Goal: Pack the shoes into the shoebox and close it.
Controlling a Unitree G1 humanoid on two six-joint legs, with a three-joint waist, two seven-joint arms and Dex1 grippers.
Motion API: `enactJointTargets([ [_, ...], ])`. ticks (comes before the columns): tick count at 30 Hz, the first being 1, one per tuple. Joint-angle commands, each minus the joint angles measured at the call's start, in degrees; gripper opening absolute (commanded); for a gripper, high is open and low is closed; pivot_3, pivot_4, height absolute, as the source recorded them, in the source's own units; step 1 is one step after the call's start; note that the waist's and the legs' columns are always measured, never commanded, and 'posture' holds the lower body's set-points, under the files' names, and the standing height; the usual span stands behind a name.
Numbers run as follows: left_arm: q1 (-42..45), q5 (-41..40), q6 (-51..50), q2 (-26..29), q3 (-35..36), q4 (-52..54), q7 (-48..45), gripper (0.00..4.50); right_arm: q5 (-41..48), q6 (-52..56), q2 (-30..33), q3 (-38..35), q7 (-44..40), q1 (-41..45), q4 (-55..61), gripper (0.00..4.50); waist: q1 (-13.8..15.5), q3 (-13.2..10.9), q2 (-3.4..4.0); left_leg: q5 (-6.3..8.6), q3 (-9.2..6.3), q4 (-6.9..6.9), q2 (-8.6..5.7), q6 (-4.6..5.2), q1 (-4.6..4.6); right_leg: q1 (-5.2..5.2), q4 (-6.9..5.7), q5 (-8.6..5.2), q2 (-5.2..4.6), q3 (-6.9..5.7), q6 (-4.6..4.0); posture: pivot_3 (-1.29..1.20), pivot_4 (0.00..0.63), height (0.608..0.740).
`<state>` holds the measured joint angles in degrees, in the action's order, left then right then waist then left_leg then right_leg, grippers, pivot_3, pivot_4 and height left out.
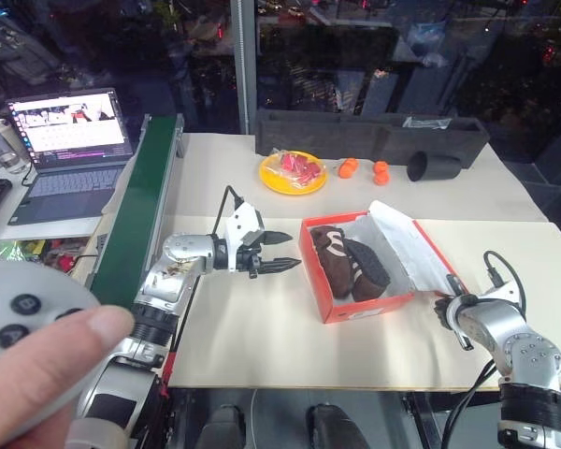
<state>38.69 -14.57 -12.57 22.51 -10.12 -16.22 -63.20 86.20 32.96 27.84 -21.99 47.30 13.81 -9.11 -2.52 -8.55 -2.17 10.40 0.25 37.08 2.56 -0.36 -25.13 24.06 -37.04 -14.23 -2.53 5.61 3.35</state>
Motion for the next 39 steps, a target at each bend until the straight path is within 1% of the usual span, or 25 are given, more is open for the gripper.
enactJointTargets([
  [1,2.25,0.30,1.24,0.46,1.06,1.13,0.27,2.98,-2.52,-1.23,-0.76,-4.16,-6.10,3.03,-0.33,0.03,-0.02,0.00,0.02,0.00,0.00,0.00,0.00,0.00,0.00,0.00,0.00,0.00,0.00,0.01,0.00,0.00,0.150,0.719],
  [3,2.48,0.38,1.40,0.53,1.05,0.82,0.26,2.98,-2.61,-2.76,-2.34,-6.40,-8.82,4.86,0.02,0.03,-0.09,0.00,0.03,0.00,0.01,0.01,-0.01,0.00,0.00,0.00,-0.01,0.00,0.00,0.01,0.00,0.00,0.150,0.719],
  [6,2.69,0.49,1.50,0.56,1.08,0.60,0.09,2.98,-5.45,-4.82,-3.43,-8.23,-14.18,6.41,1.90,0.03,-0.13,-0.01,0.10,0.00,0.01,0.00,0.00,0.00,0.01,0.00,-0.03,0.00,0.00,0.02,0.01,0.00,0.150,0.719],
  [11,3.13,0.95,1.71,0.51,0.94,0.21,-0.26,2.98,-9.98,-7.91,-5.02,-8.46,-22.15,7.05,11.06,0.03,0.06,-0.05,0.17,0.00,0.00,-0.01,-0.01,0.00,-0.03,0.05,-0.03,0.00,-0.01,0.00,0.01,0.00,0.150,0.719],
  [14,3.27,1.19,1.71,0.48,0.75,0.28,-0.25,2.98,-11.70,-6.23,-3.88,-5.37,-29.63,6.23,21.13,0.03,-0.01,-0.09,0.27,0.00,0.00,-0.01,-0.01,0.00,-0.03,0.06,-0.05,0.00,-0.01,0.00,0.01,0.00,0.150,0.719],
  [17,3.50,1.14,1.48,0.56,0.91,0.38,-0.25,2.98,-14.33,-0.41,0.75,0.69,-35.22,4.73,29.23,0.03,-0.12,-0.10,0.35,0.00,0.00,-0.01,0.00,0.00,-0.02,0.09,-0.08,0.00,0.00,0.01,0.01,0.00,0.150,0.719],
  [19,3.58,1.33,1.63,0.66,0.98,0.32,-0.05,2.98,-15.09,3.77,3.78,4.16,-37.25,4.28,31.40,0.03,-0.09,-0.10,0.35,0.00,-0.01,-0.01,0.02,0.00,-0.01,0.07,-0.08,0.00,0.02,-0.01,0.01,0.00,0.150,0.719],
  [22,3.48,1.23,1.45,0.78,1.21,0.70,0.17,2.98,-19.13,8.19,7.09,8.62,-39.21,4.59,31.03,0.03,0.06,-0.10,0.35,0.00,-0.01,0.01,0.00,0.00,0.01,0.01,-0.07,0.00,0.01,-0.02,0.01,0.00,0.150,0.719],
  [25,3.14,1.36,1.56,0.93,1.24,0.89,0.45,2.98,-25.92,13.50,10.88,15.47,-42.15,6.64,29.28,0.03,0.13,-0.10,0.35,0.00,0.00,0.06,-0.02,0.00,0.00,0.01,-0.07,0.00,-0.01,-0.01,0.01,0.00,0.150,0.719],
  [26,2.97,1.37,1.56,0.97,1.22,1.05,0.55,2.98,-26.71,15.12,11.14,16.95,-42.93,7.40,28.64,0.03,0.11,-0.10,0.35,0.00,0.00,0.08,-0.02,0.00,0.00,0.02,-0.07,0.00,-0.01,-0.01,0.01,0.00,0.150,0.719],
  [29,2.16,1.12,0.80,1.20,1.48,2.61,1.24,2.98,-28.57,19.23,8.50,20.01,-43.67,11.45,23.64,0.03,-0.09,-0.10,0.35,0.00,-0.01,0.07,0.00,0.00,0.00,0.06,-0.08,0.00,0.01,-0.02,0.00,0.00,0.150,0.719],
  [32,1.45,1.00,0.25,1.56,1.66,3.75,1.91,2.98,-32.92,21.13,6.80,22.35,-45.04,14.14,19.60,0.03,0.05,-0.10,0.34,0.00,-0.01,0.07,0.00,0.00,-0.01,0.07,-0.09,0.01,0.02,-0.01,0.00,0.00,0.150,0.719],
  [39,-0.44,0.67,-1.05,2.69,2.28,6.66,3.48,2.98,-38.60,24.36,2.08,23.44,-48.95,18.38,13.03,0.03,0.38,-0.10,0.34,0.00,-0.01,0.07,-0.01,0.00,-0.05,0.10,-0.07,0.01,0.00,-0.03,0.00,0.00,0.150,0.719],
])
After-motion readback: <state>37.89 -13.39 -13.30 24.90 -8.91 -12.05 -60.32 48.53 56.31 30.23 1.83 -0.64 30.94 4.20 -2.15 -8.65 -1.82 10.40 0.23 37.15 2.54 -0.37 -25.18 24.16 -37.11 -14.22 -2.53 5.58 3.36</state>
